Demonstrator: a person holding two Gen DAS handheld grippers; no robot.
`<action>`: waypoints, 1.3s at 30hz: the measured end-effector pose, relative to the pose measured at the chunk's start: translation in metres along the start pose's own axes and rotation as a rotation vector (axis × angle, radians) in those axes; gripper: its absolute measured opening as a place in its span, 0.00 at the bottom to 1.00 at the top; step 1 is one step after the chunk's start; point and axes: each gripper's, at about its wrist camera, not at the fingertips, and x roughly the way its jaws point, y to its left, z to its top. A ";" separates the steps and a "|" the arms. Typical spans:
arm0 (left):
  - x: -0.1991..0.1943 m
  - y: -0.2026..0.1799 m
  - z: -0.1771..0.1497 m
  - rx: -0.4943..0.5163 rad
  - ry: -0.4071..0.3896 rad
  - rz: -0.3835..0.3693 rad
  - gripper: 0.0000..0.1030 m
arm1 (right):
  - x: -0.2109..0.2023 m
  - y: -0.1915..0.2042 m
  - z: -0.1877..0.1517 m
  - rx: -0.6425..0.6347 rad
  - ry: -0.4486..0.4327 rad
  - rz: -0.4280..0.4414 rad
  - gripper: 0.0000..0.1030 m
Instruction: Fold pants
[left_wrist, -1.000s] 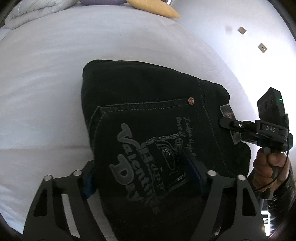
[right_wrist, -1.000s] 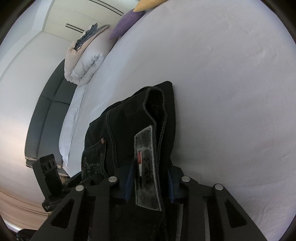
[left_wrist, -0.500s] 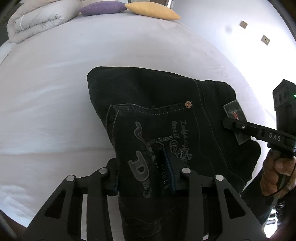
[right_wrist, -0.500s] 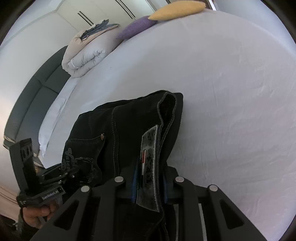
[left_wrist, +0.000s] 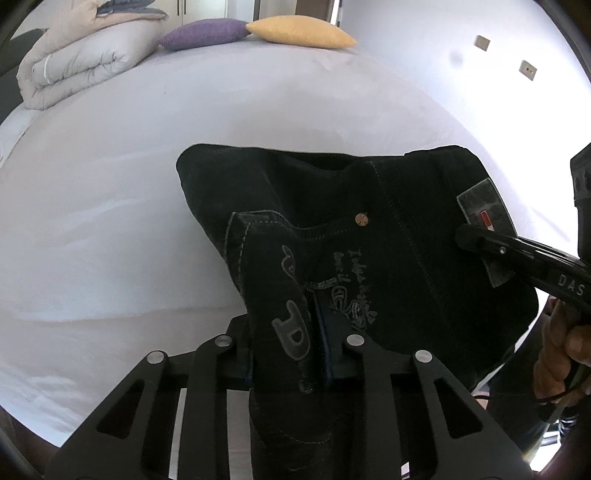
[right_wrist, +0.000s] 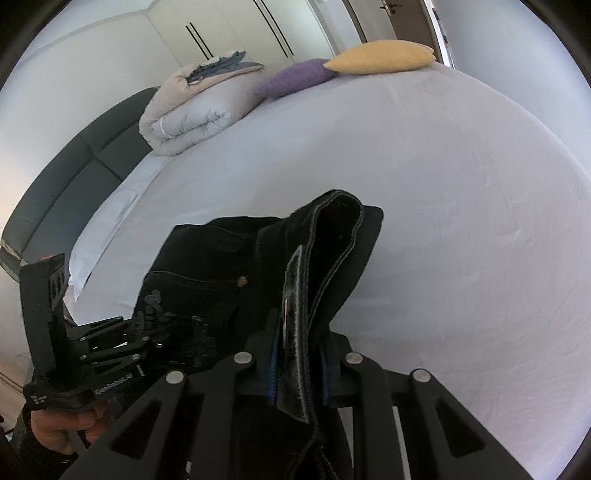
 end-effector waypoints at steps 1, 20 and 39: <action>-0.001 0.000 0.001 0.003 -0.004 0.001 0.22 | -0.002 0.001 0.002 -0.002 -0.003 0.004 0.17; 0.047 -0.035 0.135 0.141 -0.078 0.013 0.22 | 0.015 -0.072 0.123 0.054 -0.078 0.024 0.17; 0.107 -0.007 0.118 0.025 -0.105 -0.061 0.59 | 0.067 -0.166 0.122 0.262 -0.061 0.002 0.60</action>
